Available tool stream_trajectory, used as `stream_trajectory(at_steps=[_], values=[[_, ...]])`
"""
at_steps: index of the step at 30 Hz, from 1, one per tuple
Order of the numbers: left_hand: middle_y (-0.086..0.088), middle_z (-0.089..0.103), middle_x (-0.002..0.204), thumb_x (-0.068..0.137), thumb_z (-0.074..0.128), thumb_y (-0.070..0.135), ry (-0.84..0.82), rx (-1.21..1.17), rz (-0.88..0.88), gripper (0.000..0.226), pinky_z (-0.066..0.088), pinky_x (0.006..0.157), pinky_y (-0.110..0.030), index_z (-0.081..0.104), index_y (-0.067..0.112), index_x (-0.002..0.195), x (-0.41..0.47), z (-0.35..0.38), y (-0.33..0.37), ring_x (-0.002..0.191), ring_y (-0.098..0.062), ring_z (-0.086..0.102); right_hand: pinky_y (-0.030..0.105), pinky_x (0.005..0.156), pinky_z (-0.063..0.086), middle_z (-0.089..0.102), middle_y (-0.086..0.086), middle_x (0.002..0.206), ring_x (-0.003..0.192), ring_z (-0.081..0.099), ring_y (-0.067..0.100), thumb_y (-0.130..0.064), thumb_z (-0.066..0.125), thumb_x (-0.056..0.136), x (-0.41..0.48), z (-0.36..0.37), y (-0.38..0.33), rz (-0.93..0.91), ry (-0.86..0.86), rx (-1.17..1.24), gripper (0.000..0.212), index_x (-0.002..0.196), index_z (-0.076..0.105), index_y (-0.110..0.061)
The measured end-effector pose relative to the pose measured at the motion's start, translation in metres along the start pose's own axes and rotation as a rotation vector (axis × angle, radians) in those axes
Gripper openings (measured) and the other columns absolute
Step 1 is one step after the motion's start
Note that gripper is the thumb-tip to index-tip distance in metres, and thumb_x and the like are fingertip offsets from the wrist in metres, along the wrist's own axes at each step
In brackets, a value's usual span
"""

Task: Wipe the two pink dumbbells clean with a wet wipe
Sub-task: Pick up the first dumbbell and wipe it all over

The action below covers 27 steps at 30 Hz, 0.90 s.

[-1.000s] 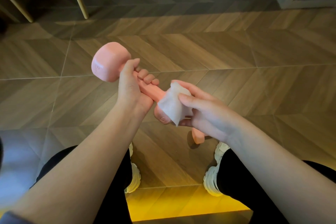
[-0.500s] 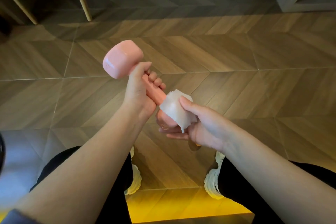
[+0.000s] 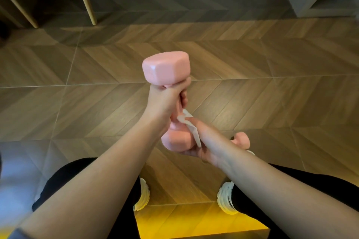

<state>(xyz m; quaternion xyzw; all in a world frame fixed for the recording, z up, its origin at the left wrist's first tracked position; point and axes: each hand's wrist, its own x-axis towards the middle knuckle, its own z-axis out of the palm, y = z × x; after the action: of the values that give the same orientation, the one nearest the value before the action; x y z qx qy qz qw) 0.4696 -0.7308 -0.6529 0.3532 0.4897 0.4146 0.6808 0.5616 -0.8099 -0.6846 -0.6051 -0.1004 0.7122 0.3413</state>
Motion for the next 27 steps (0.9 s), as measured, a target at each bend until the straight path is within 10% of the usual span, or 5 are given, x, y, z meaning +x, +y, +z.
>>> stream_trajectory(at_steps=[6,15,19,22,27], values=[[0.002,0.043,0.042,0.072,0.078,0.016,-0.055,0.190,0.006,0.041,0.037,0.048,-0.023,0.048,0.022,0.045,-0.004,-0.001,-0.005,0.040,-0.013,0.040,0.033,0.057,0.059,0.069,0.005,0.067,0.066,0.065,0.023,-0.027,0.070,0.087,0.018,0.003,0.002,0.022,0.243,-0.139,0.010,0.078,0.065,-0.024],[0.003,0.042,0.040,0.065,0.072,0.019,-0.090,0.267,0.019,0.036,0.035,0.043,-0.019,0.048,0.022,0.039,-0.007,-0.003,0.001,0.038,-0.013,0.039,0.022,0.083,0.039,0.062,-0.017,0.099,0.097,0.056,0.005,-0.020,0.067,0.088,0.000,-0.012,0.005,-0.872,0.237,-0.794,0.007,0.088,0.074,-0.021],[0.003,0.039,0.043,0.074,0.072,0.012,-0.045,0.107,-0.025,0.028,0.034,0.045,-0.025,0.051,0.019,0.058,0.003,-0.013,0.007,0.038,-0.012,0.035,0.039,0.119,0.019,0.035,-0.032,0.142,0.142,0.020,-0.002,-0.046,0.045,0.081,-0.009,-0.025,-0.001,-0.805,-0.057,-1.234,0.061,0.140,0.051,-0.031],[0.004,0.038,0.044,0.082,0.070,0.009,-0.050,0.081,-0.068,0.029,0.034,0.045,-0.025,0.049,0.017,0.064,0.006,-0.020,0.006,0.038,-0.011,0.034,0.044,0.119,0.001,0.016,-0.026,0.159,0.144,-0.003,-0.003,-0.055,0.059,0.075,-0.006,-0.029,0.004,-0.779,-0.176,-1.429,0.085,0.150,0.021,-0.043],[0.005,0.038,0.045,0.086,0.069,0.008,-0.064,0.059,-0.110,0.029,0.034,0.046,-0.025,0.050,0.017,0.066,0.005,-0.020,0.007,0.039,-0.011,0.035,0.038,0.117,0.014,0.054,-0.001,0.143,0.145,0.032,0.015,-0.030,0.087,0.066,-0.001,-0.021,0.006,-0.970,-0.024,-1.438,0.078,0.136,0.053,-0.020]])
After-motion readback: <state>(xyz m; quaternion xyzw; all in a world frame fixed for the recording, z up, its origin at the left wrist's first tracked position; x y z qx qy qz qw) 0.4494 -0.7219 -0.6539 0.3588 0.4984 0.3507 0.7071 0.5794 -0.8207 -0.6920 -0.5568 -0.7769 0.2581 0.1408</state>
